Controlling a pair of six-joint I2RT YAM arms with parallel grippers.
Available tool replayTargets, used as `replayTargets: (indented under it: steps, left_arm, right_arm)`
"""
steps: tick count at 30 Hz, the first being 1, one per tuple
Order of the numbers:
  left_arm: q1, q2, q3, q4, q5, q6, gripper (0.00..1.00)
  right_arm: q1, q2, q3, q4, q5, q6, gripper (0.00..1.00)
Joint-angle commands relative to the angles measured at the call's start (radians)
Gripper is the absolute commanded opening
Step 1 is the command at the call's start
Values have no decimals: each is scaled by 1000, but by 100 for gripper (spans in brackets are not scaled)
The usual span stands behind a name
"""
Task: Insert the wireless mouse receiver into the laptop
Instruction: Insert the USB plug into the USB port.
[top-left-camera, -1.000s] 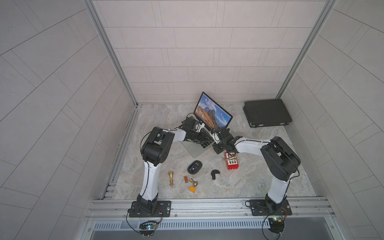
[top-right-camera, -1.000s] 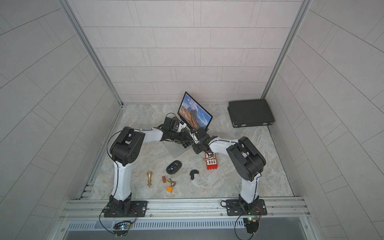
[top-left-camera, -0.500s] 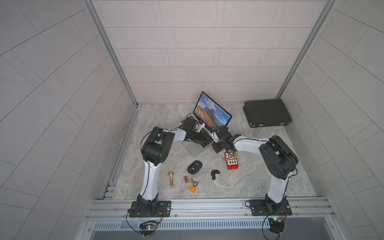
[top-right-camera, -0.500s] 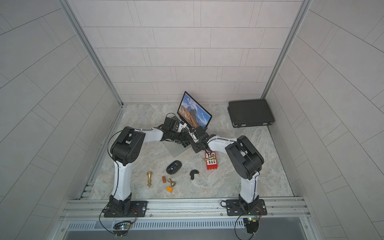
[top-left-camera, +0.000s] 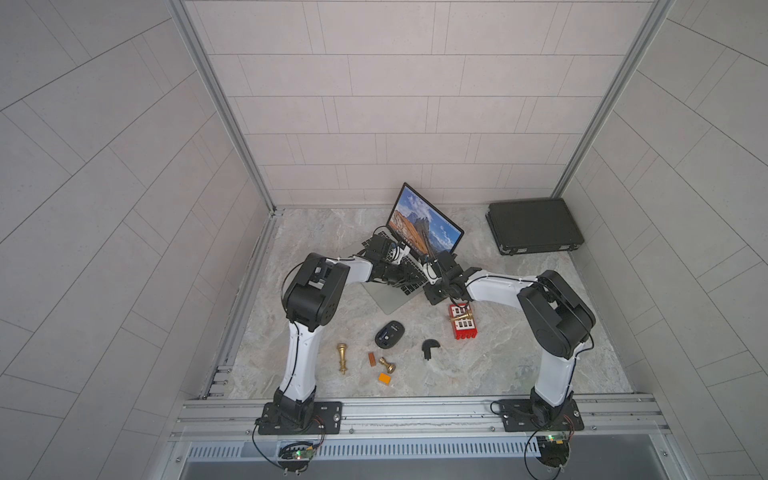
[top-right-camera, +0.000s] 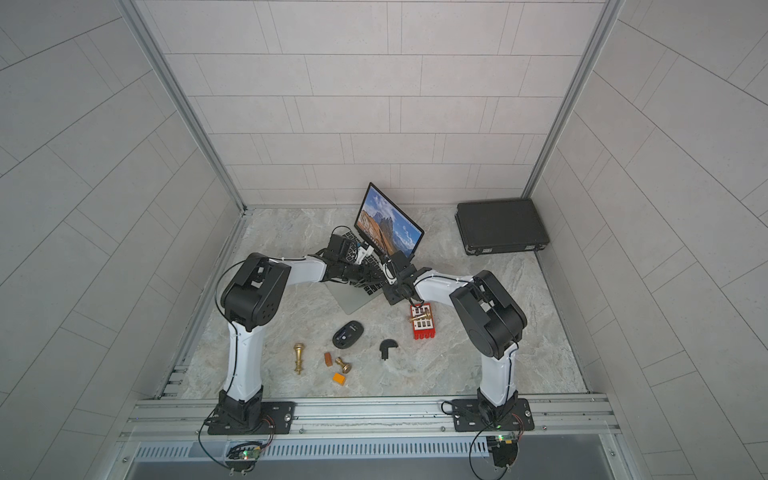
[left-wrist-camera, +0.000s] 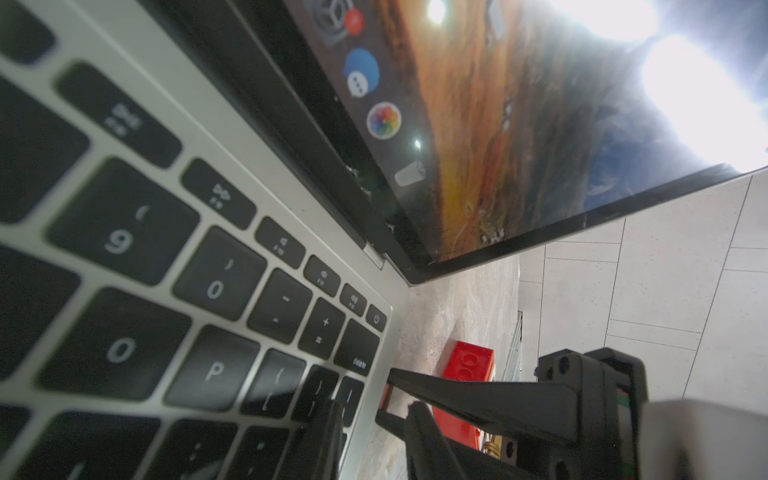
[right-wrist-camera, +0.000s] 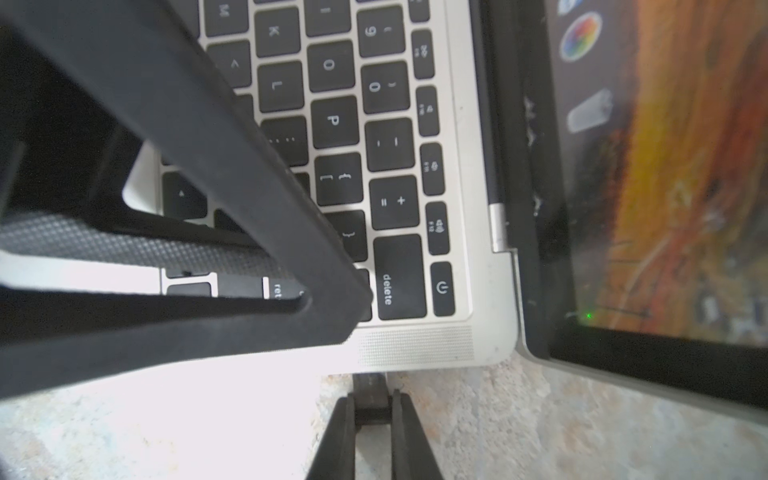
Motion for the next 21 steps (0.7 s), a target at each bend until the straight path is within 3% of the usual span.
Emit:
replayTargets:
  steps: [1, 11, 21]
  left_arm:
    - [-7, 74, -17, -103, -68, 20, 30]
    - [-7, 80, -16, -104, -68, 17, 29]
    - [-7, 90, -11, -111, -66, 26, 29]
  right_arm:
    - [6, 83, -9, 70, 20, -12, 15]
    - [9, 95, 16, 55, -30, 92, 14]
    - [13, 104, -4, 102, 9, -48, 14]
